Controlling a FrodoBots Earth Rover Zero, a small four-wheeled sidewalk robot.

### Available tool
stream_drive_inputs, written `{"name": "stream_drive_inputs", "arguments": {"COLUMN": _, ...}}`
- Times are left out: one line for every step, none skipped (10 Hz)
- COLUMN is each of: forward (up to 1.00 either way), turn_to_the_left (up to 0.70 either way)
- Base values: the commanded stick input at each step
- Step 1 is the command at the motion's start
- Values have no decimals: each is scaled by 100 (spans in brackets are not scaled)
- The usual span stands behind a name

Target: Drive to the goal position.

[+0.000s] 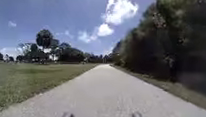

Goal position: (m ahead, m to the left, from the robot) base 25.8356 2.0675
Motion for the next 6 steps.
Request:
{"name": "stream_drive_inputs", "arguments": {"forward": 50, "turn_to_the_left": 0}}
{"name": "stream_drive_inputs", "arguments": {"forward": 50, "turn_to_the_left": 0}}
{"name": "stream_drive_inputs", "arguments": {"forward": 50, "turn_to_the_left": 0}}
{"name": "stream_drive_inputs", "arguments": {"forward": 50, "turn_to_the_left": 0}}
{"name": "stream_drive_inputs", "arguments": {"forward": 50, "turn_to_the_left": 0}}
{"name": "stream_drive_inputs", "arguments": {"forward": 50, "turn_to_the_left": 0}}
